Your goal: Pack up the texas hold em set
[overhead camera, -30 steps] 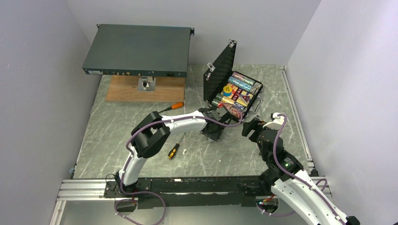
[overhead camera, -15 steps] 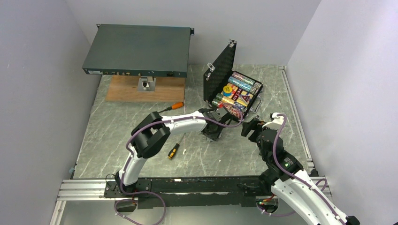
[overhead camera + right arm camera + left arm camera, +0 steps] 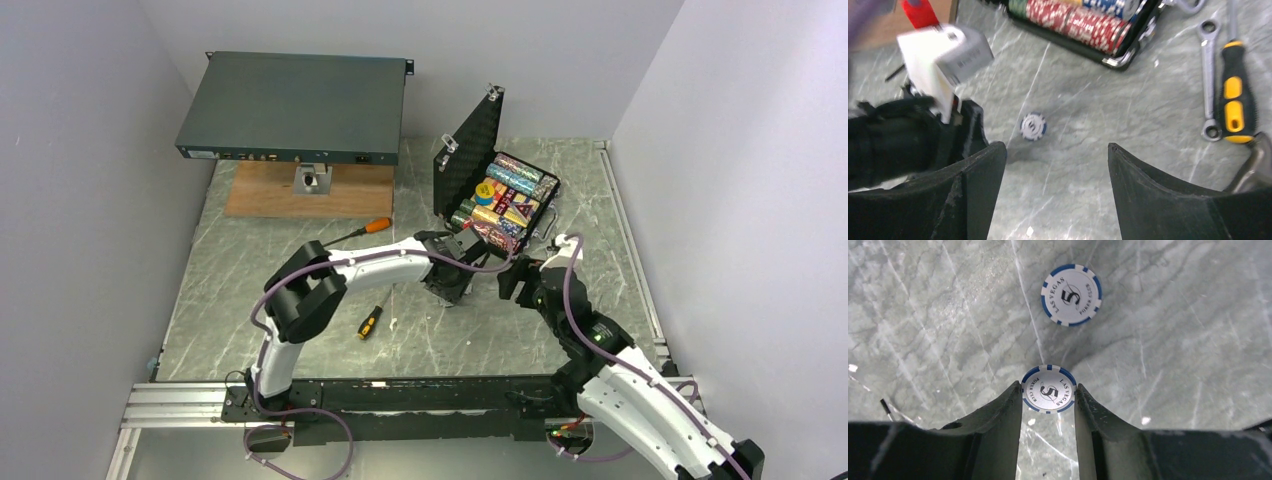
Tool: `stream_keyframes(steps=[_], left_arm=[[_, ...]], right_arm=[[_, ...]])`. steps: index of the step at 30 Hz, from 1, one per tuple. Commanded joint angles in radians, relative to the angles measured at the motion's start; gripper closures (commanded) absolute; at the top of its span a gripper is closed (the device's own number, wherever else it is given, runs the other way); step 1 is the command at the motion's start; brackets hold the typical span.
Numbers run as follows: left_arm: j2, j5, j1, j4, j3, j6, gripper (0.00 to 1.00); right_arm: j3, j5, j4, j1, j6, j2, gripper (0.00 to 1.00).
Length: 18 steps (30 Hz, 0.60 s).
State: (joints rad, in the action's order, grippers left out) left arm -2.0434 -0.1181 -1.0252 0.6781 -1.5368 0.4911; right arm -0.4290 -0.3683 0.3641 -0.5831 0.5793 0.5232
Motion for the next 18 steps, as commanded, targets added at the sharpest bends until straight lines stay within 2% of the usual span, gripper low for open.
stream_keyframes(steps=[1, 5, 11, 14, 18], left_arm=[[0.131, 0.027, -0.007, -0.021, 0.022, -0.003, 0.88], [0.226, 0.013, -0.008, -0.079, 0.124, -0.026, 0.91], [0.377, -0.048, -0.007, -0.150, 0.291, -0.075, 0.95], [0.462, -0.053, -0.007, -0.202, 0.378, -0.101, 0.99], [0.559, -0.048, -0.008, -0.251, 0.462, -0.142, 1.00]], right_arm=[[-0.058, 0.167, 0.042, -0.001, 0.056, 0.058, 0.24], [-0.064, 0.262, 0.061, 0.001, 0.065, 0.084, 0.24], [-0.105, 0.313, 0.147, 0.001, 0.062, 0.110, 0.24], [-0.104, 0.418, 0.121, 0.019, 0.055, 0.118, 0.23], [-0.148, 0.587, 0.083, 0.068, 0.042, 0.211, 0.23]])
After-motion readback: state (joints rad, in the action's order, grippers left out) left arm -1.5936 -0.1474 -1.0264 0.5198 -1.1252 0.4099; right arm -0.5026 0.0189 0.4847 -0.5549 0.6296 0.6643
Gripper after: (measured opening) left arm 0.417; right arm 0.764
